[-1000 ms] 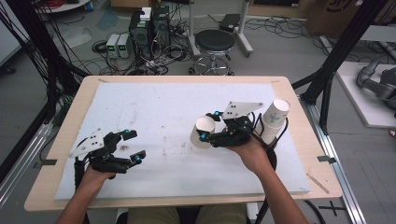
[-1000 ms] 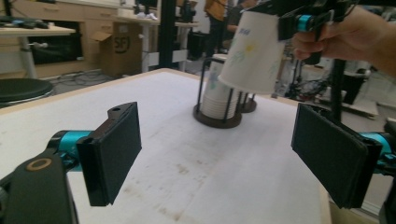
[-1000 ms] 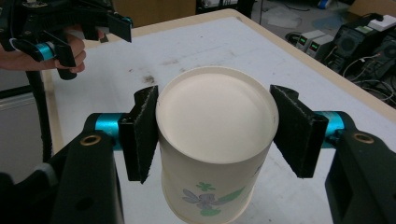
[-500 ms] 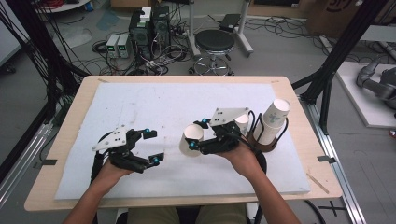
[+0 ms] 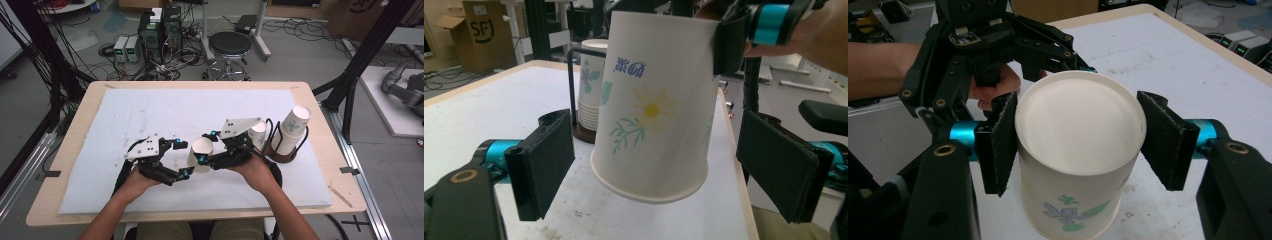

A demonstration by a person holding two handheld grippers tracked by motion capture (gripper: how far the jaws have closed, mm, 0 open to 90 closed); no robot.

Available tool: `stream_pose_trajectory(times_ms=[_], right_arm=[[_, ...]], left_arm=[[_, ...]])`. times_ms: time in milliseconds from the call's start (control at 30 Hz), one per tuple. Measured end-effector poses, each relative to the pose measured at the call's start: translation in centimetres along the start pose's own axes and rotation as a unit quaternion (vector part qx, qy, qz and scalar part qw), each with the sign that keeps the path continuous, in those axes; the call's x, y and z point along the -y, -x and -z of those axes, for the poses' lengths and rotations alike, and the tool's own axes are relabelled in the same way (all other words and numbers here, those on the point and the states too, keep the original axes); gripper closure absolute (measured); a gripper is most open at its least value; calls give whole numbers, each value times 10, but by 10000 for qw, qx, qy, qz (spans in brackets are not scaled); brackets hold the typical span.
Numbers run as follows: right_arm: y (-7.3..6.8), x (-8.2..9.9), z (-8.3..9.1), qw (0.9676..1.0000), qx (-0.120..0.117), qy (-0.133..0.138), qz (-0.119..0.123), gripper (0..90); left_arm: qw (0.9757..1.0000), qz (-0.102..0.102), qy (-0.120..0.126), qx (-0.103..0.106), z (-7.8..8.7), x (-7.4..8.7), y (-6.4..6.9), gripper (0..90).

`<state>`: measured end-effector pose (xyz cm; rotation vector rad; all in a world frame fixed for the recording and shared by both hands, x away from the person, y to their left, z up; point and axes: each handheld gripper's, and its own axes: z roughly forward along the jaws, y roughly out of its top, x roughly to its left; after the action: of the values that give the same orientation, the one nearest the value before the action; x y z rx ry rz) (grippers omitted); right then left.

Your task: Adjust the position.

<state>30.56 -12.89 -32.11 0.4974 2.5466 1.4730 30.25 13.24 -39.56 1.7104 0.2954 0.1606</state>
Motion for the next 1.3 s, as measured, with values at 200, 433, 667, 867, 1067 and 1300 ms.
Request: stream_pose_trajectory(times_ms=[200, 433, 667, 867, 1067, 1300], right_arm=[[-1, 0, 0, 10000, -76, 40, 23, 375], [-2, -1, -2, 9999, -162, 56, 25, 375], [-1, 2, -4, 9997, -228, 83, -40, 376], [-2, 5, -5, 9996, -258, 85, -67, 367], [-2, 7, -5, 9996, -187, 138, -169, 186], [0, 12, -2, 9996, -278, 78, -24, 186]], left_arm=[[10000, -23, -17, 32, -9, 1, 0, 157], [9999, -54, -66, 92, -13, 3, -1, 190], [9996, -190, -127, 189, -13, 4, 1, 285], [9992, -274, -200, 200, -12, 3, 3, 344], [9979, -318, -546, 104, -9, -2, 4, 358], [9899, -457, -1341, 75, -7, -18, 2, 361]])
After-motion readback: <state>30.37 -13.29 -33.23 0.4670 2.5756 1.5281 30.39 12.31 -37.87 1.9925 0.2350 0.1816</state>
